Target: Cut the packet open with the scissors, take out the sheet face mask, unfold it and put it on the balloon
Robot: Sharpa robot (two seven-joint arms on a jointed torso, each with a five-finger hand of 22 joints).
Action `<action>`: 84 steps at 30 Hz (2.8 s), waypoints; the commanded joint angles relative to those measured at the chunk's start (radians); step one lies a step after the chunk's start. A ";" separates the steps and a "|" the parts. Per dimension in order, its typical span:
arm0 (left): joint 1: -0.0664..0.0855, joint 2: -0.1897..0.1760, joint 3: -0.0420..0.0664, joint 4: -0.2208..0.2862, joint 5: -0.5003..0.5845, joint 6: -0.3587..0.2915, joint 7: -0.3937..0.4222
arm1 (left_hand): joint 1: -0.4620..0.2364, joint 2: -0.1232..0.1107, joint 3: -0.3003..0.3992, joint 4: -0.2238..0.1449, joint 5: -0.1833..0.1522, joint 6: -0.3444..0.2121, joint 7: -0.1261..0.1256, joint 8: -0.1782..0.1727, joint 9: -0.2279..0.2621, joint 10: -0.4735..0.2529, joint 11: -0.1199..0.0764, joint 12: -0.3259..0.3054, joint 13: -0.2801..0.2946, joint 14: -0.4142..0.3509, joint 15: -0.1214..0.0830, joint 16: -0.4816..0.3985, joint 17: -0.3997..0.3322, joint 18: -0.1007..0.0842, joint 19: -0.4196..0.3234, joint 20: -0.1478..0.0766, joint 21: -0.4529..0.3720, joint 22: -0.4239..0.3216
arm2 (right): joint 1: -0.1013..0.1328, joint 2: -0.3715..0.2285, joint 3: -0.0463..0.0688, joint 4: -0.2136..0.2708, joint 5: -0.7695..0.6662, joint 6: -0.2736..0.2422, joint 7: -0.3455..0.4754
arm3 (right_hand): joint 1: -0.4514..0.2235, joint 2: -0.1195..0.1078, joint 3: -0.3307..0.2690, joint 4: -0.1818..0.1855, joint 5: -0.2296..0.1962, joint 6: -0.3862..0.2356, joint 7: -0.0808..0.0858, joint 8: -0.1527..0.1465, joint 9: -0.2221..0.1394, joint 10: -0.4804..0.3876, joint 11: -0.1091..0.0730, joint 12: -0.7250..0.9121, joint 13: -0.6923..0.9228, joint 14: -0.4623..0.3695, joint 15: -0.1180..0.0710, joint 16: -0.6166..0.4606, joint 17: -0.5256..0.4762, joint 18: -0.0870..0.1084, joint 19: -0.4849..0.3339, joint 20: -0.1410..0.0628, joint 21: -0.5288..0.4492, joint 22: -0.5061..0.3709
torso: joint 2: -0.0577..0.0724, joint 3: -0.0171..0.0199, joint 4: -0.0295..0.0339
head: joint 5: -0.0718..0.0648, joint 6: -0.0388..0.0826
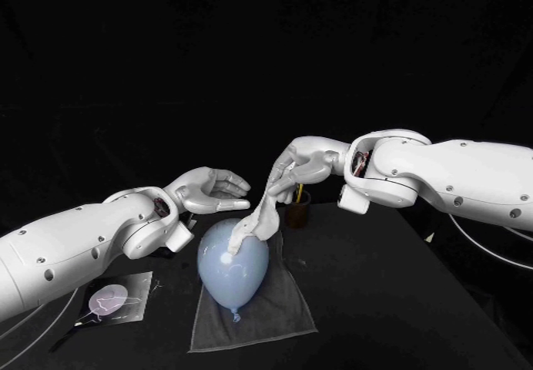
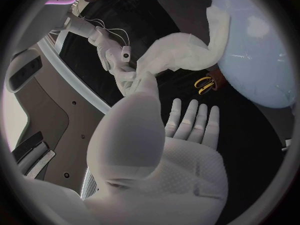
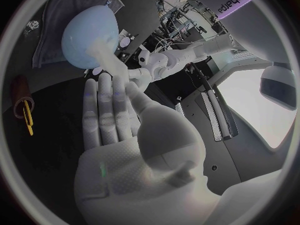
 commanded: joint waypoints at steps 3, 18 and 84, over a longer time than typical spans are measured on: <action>0.002 0.005 0.001 0.001 -0.067 -0.063 0.055 | 0.016 -0.005 -0.002 -0.002 0.001 -0.007 0.136 0.009 -0.002 -0.011 0.000 0.010 0.000 -0.009 -0.002 0.008 -0.003 -0.015 -0.007 0.001 -0.005 -0.001 | 0.004 0.003 0.006 -0.020 0.053 -0.027 -0.008 | -0.008 0.000 0.023 -0.007 0.003 0.019 -0.012 0.034 0.035 0.011 0.001 -0.008 0.001 0.009 0.002 -0.009 0.004 0.017 0.007 0.001 0.005 0.001 | -0.002 0.0009 0.0000 | 0.001 0.007; 0.002 0.020 0.004 0.032 0.070 -0.083 0.114 | 0.004 0.041 0.008 -0.007 -0.001 0.078 0.134 0.055 -0.031 0.080 -0.030 0.106 0.010 0.116 -0.037 0.090 -0.020 0.023 0.261 -0.006 0.059 0.032 | 0.063 0.021 0.024 -0.087 0.123 0.014 -0.028 | -0.042 -0.033 0.116 -0.005 0.003 0.023 -0.011 0.034 0.039 0.024 0.001 -0.025 0.002 0.023 0.002 -0.035 0.021 0.016 0.006 0.000 0.012 0.005 | -0.004 -0.0021 -0.0014 | 0.003 0.034; 0.036 0.107 0.012 -0.001 0.094 -0.177 0.026 | 0.134 -0.013 0.490 -0.036 -0.001 0.395 0.071 -0.062 -0.212 0.348 -0.101 0.054 -0.027 0.397 -0.104 0.018 -0.196 0.102 0.383 -0.004 0.071 0.020 | 0.094 0.098 0.022 -0.168 0.040 0.063 -0.101 | -0.122 -0.116 0.330 0.010 0.003 0.032 -0.014 0.048 0.059 0.055 -0.003 -0.040 0.010 0.055 -0.003 -0.075 0.068 0.016 0.008 -0.005 0.039 0.018 | -0.006 -0.0031 -0.0006 | 0.002 0.033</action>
